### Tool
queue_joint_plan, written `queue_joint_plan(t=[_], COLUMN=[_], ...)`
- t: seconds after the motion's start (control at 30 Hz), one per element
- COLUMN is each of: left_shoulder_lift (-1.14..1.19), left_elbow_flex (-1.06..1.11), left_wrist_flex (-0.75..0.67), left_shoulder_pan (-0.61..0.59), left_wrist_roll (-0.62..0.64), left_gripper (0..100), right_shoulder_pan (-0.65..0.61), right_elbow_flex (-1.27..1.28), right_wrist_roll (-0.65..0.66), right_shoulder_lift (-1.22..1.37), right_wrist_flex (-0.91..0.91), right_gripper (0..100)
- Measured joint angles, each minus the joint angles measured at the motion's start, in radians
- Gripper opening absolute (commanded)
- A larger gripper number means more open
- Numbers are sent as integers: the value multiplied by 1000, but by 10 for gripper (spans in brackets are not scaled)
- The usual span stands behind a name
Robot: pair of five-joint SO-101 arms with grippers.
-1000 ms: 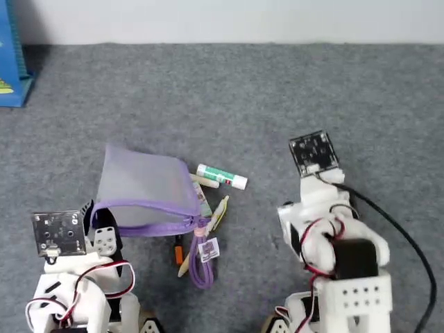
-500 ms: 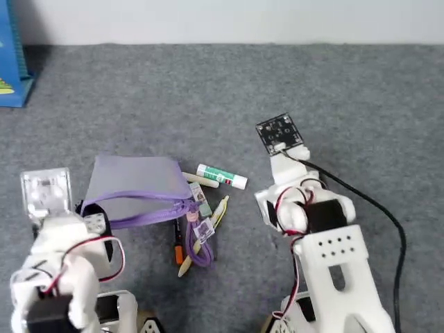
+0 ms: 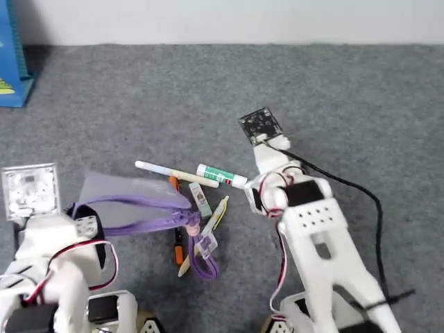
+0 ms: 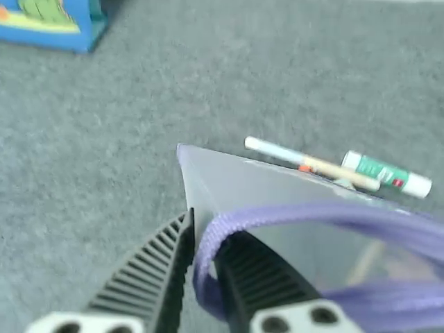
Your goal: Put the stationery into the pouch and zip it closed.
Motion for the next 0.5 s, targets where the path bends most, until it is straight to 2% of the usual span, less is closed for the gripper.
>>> queue_joint_plan(t=[0.1,0.3,0.5], left_shoulder_lift=[0,0,0], left_elbow_flex=[52,110,124], left_wrist_flex=[-6,-68,-68], left_shoulder_pan=[-17,-153,-180], left_wrist_roll=[0,0,0], left_gripper=[11,11,11], right_shoulder_pan=[-32,-109,-189], right_elbow_flex=[-75,-201,-319], right_wrist_roll=[0,0,46], right_shoulder_lift=[91,278,471], right_wrist_flex=[-5,-11,-17], right_gripper=[383,383,383])
